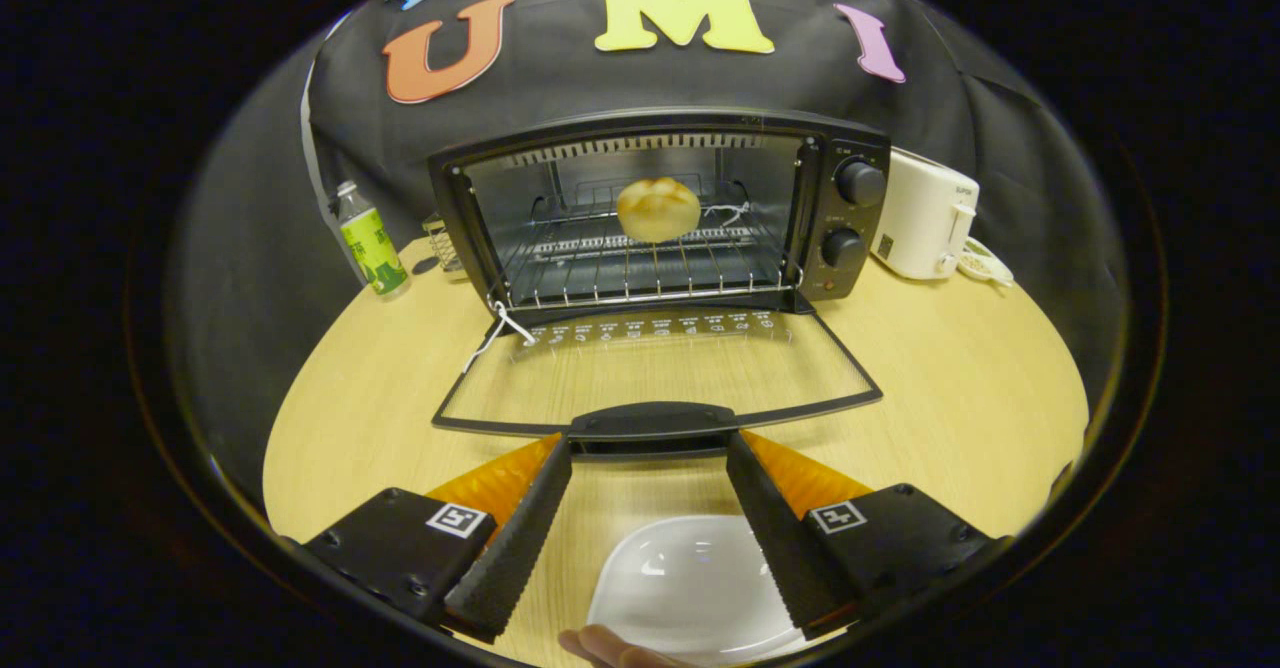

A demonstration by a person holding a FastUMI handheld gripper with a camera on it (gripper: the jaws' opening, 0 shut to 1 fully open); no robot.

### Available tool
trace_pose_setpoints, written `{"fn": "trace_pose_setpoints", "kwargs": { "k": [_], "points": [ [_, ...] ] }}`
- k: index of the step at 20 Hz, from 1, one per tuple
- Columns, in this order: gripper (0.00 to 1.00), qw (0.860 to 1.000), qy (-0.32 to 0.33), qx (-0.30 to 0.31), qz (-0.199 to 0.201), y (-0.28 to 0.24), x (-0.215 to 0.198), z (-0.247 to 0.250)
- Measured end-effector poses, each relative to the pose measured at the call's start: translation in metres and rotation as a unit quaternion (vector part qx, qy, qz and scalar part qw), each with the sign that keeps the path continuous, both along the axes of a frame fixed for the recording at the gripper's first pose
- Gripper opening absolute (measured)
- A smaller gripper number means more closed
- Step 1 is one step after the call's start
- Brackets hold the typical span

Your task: Open the toaster oven, put the food inside, and close the toaster oven door.

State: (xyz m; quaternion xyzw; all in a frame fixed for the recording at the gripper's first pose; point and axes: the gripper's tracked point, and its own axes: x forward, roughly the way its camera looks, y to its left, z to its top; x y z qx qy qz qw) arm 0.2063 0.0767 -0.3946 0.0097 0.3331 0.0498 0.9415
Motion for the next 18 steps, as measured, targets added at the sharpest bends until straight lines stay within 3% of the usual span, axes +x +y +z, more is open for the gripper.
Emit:
{"fn": "trace_pose_setpoints", "kwargs": {
  "k": [18],
  "points": [
    [1.0,0.999,-0.028,0.014,-0.024,0.002,0.011,0.025]
  ]
}}
